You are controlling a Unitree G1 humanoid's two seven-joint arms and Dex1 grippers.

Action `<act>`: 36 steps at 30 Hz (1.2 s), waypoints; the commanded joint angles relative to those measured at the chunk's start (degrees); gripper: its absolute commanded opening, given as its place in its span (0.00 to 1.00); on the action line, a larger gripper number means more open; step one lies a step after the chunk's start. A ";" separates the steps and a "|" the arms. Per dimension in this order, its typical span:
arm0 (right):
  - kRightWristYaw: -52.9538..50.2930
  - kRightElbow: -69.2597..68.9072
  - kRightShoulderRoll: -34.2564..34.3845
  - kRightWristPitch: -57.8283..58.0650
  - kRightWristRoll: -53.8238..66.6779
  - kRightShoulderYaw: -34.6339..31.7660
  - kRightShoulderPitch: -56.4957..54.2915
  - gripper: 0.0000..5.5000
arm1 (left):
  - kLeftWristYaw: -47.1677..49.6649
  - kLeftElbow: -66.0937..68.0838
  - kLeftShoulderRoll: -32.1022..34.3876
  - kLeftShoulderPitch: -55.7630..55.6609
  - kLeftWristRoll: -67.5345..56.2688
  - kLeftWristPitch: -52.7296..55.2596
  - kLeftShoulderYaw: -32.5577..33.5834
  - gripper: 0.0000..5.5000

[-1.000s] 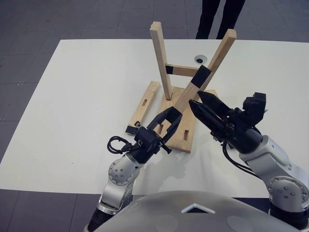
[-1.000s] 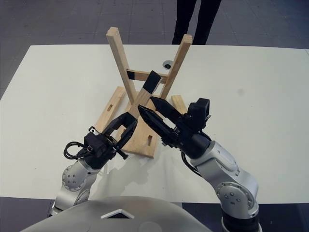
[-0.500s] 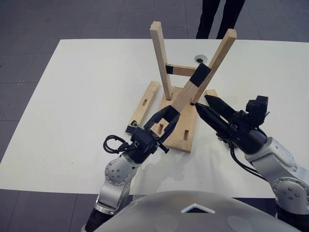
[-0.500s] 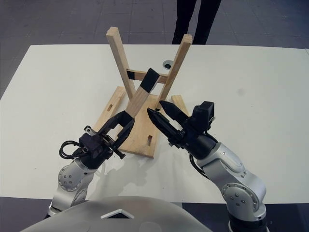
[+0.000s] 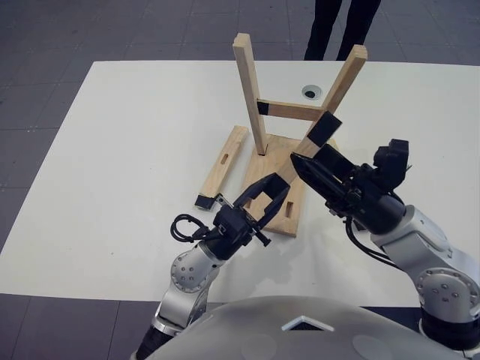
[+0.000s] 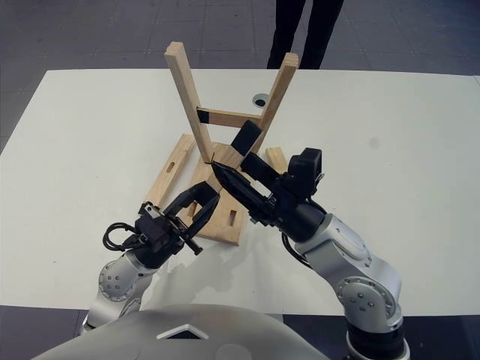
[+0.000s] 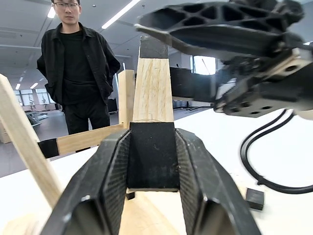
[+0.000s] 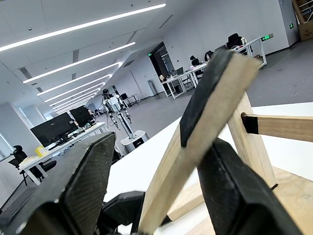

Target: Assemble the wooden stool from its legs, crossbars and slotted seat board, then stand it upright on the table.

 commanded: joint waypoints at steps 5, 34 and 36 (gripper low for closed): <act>-0.97 1.92 0.72 0.59 -0.39 0.33 -2.38 0.29 | -0.07 -0.32 0.39 0.42 -0.12 -0.95 -0.42 0.24; -12.38 3.04 4.48 -0.19 10.78 -2.94 1.95 0.07 | 8.28 6.15 -2.18 -1.23 15.57 -14.33 -0.29 0.24; -12.17 2.71 4.27 -0.52 9.20 -3.17 1.88 0.07 | 8.27 6.11 -1.89 -1.19 15.13 -14.06 -0.26 0.24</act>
